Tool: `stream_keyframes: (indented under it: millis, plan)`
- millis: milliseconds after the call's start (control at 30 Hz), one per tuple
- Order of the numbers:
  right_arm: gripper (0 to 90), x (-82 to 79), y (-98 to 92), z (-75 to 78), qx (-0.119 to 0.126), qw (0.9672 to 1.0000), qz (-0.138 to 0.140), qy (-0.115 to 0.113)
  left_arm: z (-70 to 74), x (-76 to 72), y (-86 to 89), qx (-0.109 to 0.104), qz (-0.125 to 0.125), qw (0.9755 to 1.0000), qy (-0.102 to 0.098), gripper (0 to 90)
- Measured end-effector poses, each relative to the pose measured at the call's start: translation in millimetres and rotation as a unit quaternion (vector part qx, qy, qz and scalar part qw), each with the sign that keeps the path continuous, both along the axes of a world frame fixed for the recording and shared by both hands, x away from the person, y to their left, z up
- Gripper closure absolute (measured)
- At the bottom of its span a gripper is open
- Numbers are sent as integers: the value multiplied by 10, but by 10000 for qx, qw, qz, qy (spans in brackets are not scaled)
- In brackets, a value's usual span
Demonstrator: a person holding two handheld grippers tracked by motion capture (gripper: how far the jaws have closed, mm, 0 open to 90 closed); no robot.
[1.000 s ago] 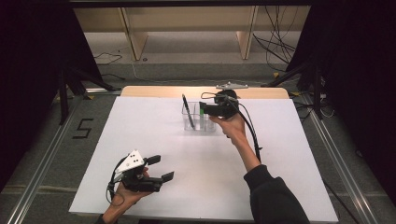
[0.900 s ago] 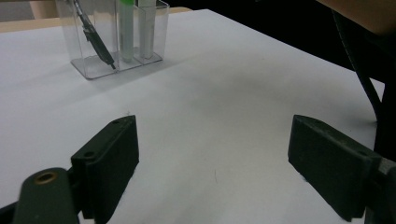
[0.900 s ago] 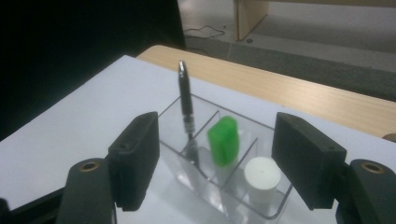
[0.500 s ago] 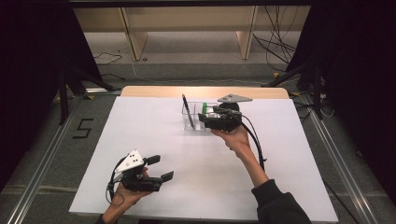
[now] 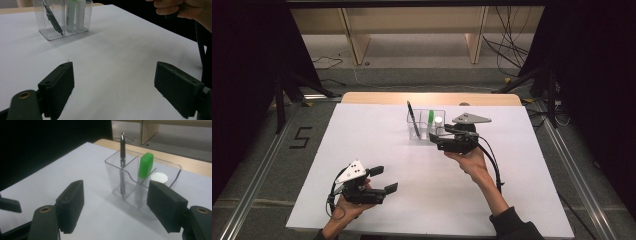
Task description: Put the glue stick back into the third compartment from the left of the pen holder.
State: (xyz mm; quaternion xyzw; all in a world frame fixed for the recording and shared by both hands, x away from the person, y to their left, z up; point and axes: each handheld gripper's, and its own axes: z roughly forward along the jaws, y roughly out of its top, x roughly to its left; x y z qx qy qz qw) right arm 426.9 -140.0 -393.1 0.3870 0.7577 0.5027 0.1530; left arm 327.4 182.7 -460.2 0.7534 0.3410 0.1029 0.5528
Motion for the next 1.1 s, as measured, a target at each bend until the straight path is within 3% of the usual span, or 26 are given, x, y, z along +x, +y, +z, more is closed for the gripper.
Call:
stream_keyframes:
  millis: [367,433,667,1100]
  plan:
    - [305,-285,-162,-115,151,9999,28,-3,12,-34,-25,42,-66,10000,-56,163]
    - [305,-325,-188,-131,48,10000,10,-7,16,-34,-14,-14,-57,10000,-43,163]
    - [305,-437,-289,-204,100,9999,9,55,16,-35,-13,6,-72,10000,-46,163]
    - [195,-672,-363,-262,150,9997,182,-83,20,-46,-5,-22,-65,10000,-26,163]
